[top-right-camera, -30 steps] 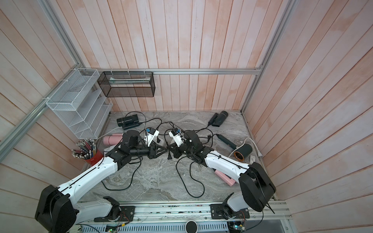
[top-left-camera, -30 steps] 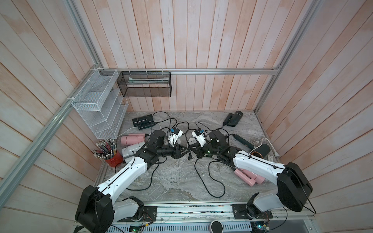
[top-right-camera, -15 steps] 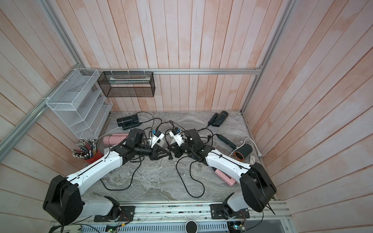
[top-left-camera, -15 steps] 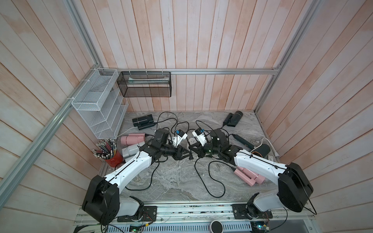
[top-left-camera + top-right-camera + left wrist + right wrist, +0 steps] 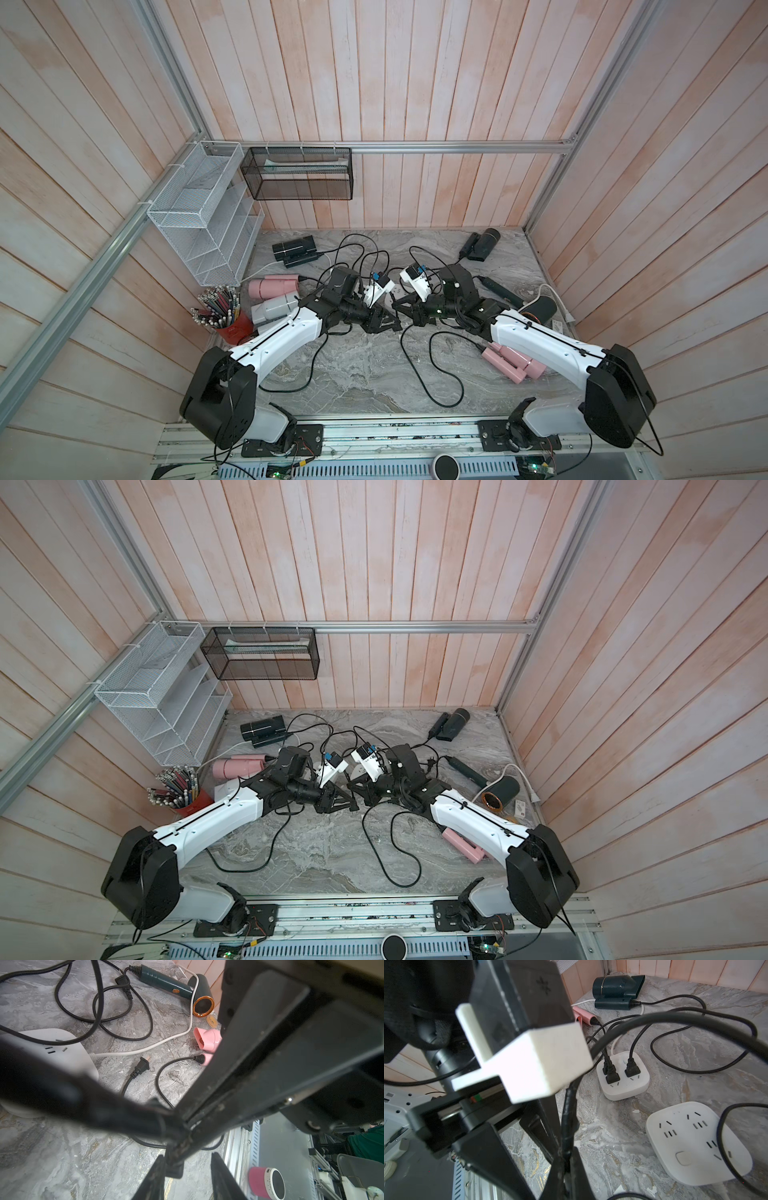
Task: Charge the blow dryers
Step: Pick up the plug from the center of the board.
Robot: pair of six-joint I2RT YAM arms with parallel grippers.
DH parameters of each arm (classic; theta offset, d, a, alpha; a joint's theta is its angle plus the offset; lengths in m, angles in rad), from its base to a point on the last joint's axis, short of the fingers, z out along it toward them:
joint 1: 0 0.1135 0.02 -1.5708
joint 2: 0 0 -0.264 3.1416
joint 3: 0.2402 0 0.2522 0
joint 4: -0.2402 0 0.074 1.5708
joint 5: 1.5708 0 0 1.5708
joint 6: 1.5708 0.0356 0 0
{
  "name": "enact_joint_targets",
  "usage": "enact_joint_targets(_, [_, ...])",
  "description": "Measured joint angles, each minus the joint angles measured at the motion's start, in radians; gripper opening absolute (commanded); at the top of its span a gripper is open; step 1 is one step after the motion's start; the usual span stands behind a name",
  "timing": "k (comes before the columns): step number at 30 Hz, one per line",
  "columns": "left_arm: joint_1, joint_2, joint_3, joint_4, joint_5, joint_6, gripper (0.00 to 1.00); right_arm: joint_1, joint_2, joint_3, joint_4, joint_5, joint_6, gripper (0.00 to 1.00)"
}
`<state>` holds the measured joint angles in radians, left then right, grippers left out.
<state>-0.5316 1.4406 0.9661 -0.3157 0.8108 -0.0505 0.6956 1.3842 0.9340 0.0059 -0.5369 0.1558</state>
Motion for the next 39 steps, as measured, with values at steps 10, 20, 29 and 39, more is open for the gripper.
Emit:
enact_joint_targets(10, [-0.010, 0.049, 0.042, -0.049, 0.008, 0.022, 0.36, 0.000, -0.011, 0.000, -0.023, -0.004, -0.006, 0.01])
enact_joint_targets(20, [-0.024, 0.071, 0.042, -0.029, 0.027, 0.011, 0.30, -0.001, -0.018, 0.000, -0.033, -0.003, -0.006, 0.01])
enact_joint_targets(29, [-0.028, 0.084, 0.042, -0.006, 0.035, -0.006, 0.21, -0.001, -0.032, -0.003, -0.032, 0.004, 0.000, 0.01])
enact_joint_targets(39, [-0.032, 0.084, 0.042, 0.005, 0.045, -0.019, 0.16, -0.005, -0.034, -0.003, -0.030, 0.004, 0.001, 0.02])
